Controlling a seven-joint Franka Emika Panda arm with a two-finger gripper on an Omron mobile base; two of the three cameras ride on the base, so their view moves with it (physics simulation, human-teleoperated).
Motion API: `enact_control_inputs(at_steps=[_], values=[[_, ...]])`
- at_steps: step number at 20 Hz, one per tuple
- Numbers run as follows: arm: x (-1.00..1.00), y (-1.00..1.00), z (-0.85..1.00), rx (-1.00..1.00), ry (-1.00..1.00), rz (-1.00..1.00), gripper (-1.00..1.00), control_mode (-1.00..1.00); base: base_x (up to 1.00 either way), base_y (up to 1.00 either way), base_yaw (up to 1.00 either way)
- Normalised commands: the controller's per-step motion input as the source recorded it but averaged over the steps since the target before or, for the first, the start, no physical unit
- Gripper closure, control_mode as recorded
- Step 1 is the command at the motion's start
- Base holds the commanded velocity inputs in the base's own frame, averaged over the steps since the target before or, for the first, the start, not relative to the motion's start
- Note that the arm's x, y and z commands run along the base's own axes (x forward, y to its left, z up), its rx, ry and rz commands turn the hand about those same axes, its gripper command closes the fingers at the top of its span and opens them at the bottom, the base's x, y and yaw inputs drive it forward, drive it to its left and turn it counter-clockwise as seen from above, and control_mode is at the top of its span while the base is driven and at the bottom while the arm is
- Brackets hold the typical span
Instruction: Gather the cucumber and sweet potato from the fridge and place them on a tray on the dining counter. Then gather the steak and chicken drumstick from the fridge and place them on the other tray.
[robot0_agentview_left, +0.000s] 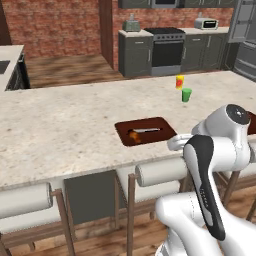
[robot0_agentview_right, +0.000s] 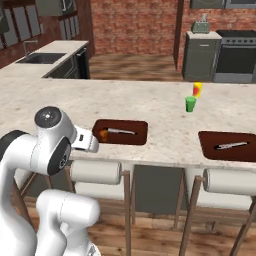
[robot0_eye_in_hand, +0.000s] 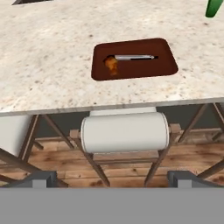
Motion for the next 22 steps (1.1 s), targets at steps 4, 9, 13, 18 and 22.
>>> enact_control_inputs(at_steps=[4,9,13,18,22], values=[[0.00,0.00,0.00,0.00,0.00,0.00,-1.00,1.00,0.00,-0.74,-0.09],[0.00,0.00,0.00,0.00,0.00,0.00,-1.00,1.00,0.00,-0.95,-0.07],[0.00,0.00,0.00,0.00,0.00,0.00,-1.00,1.00,0.12,-0.89,-0.05],[0.00,0.00,0.00,0.00,0.00,0.00,-1.00,1.00,0.30,-0.91,-0.07],[0.00,0.00,0.00,0.00,0.00,0.00,-1.00,1.00,0.31,-0.99,-0.05]])
